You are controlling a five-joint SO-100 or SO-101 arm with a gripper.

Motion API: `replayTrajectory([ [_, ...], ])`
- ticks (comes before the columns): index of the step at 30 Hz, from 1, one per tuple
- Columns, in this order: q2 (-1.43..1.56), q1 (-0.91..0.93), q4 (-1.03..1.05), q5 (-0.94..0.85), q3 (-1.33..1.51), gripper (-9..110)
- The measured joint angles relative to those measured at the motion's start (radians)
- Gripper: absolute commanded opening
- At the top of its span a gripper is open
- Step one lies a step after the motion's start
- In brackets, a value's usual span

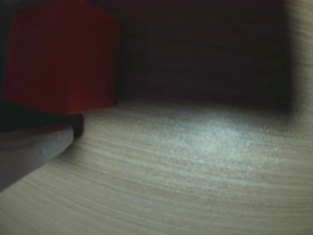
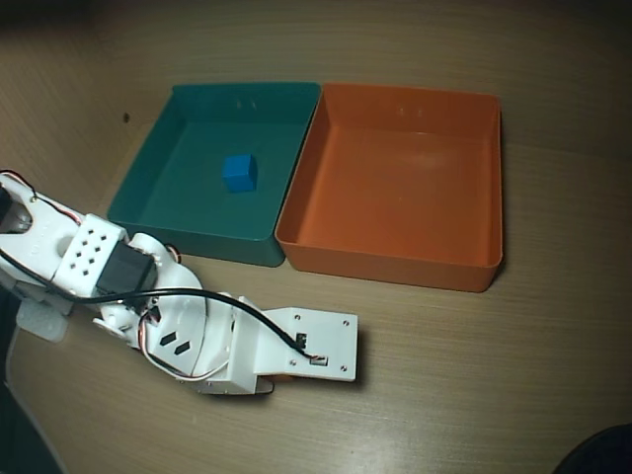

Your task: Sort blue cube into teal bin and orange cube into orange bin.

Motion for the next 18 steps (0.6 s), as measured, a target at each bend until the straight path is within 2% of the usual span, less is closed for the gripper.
replayTrajectory([
  [2,0.000,0.000,0.000,0.000,0.000,-8],
  [7,0.009,0.000,0.000,0.000,0.000,-3],
  [11,0.118,-0.009,0.000,0.000,0.002,-5],
  [18,0.348,-0.127,0.000,0.000,0.002,-6],
])
